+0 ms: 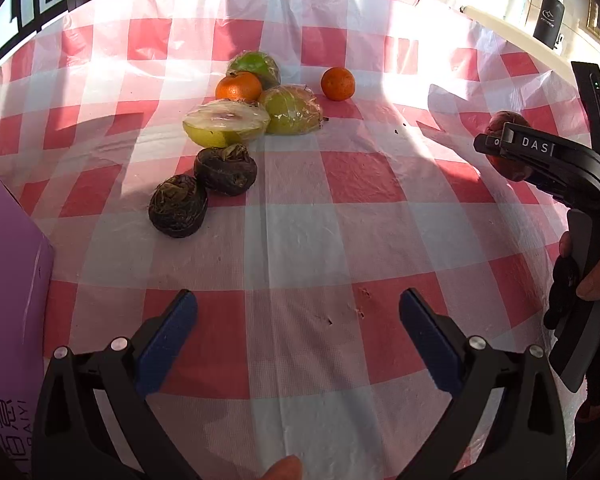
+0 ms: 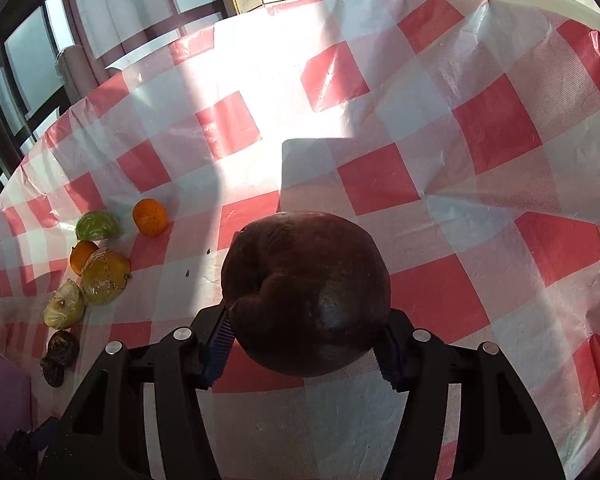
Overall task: Organize fruits
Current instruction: 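Grasp the red pomegranate with the right gripper while the left grasps a mangosteen, then carry the pomegranate and mangosteen over the white box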
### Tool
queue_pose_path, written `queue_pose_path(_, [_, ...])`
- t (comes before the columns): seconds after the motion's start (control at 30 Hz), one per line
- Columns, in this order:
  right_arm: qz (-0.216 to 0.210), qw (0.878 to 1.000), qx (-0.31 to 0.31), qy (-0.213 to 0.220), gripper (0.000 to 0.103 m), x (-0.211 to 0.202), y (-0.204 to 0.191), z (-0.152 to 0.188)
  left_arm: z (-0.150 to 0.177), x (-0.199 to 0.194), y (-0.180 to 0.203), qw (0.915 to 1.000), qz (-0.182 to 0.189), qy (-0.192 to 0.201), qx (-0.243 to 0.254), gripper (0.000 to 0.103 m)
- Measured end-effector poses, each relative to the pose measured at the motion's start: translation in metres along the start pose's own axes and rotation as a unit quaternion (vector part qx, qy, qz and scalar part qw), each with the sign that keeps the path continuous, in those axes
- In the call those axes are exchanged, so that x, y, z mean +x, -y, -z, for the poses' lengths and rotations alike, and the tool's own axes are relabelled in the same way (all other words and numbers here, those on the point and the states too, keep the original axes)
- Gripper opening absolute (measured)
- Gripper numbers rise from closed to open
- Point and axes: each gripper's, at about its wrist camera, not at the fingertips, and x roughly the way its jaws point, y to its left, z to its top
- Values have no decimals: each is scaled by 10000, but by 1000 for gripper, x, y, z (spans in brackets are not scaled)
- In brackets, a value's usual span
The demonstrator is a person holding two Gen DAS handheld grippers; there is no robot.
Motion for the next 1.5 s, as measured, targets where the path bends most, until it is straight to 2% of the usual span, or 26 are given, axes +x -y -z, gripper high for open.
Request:
queue_pose_path(0.2, [-51,9995,56,305,59,-26,-15,30,0,0,0,10000,-62,-17,31,101])
queue_pose_path(0.27, [21,9993,9,378,59,-25,-17,38,-1,1,-6,9996,-273,-11,24,101])
queue_pose_path(0.37, [-91,9992,43,379,59,-26,-20,53,-5,5,-30,9981,-503,104,-335,101])
queue_pose_path(0.43, [-154,9992,68,357,59,-25,-22,60,-5,12,-47,9960,-601,40,-667,101])
queue_pose_path(0.47, [-207,9993,91,307,59,-22,-23,61,-6,14,-54,9957,-573,98,-727,101])
queue_pose_path(0.53, [-309,9989,121,342,59,-24,-22,62,-9,21,-60,9937,-826,12,-756,100])
queue_pose_path(0.73, [-529,9977,292,301,59,-23,-14,63,-25,36,-57,9919,-1046,-31,-715,98])
queue_pose_path(0.8, [-573,9975,313,269,59,-22,-13,62,-33,40,-57,9920,-1060,48,-686,90])
queue_pose_path(0.9, [-587,9976,277,229,59,-19,-14,62,-39,41,-48,9946,-918,204,-433,63])
queue_pose_path(0.93, [-584,9977,247,241,59,-19,-16,62,-39,40,-43,9952,-885,249,-322,37])
queue_pose_path(1.0, [-548,9981,157,251,59,-20,-19,63,-35,37,-33,9947,-978,257,-174,37])
queue_pose_path(1.1, [-232,9988,-263,327,59,-26,-35,65,-24,26,-30,9957,-806,364,-272,37])
queue_pose_path(1.17, [-14,9966,-692,439,59,-34,-51,72,-16,8,-27,9930,-911,704,-249,37])
queue_pose_path(1.23, [18,9949,-895,462,59,-42,-64,80,-9,-10,-25,9902,-1001,954,-190,37])
queue_pose_path(1.4, [366,9897,-1309,451,59,-60,-84,101,4,-57,-20,9847,-1017,1408,-156,37])
queue_pose_path(1.5, [434,9867,-1512,412,59,-72,-90,114,12,-83,-18,9825,-977,1581,-86,37])
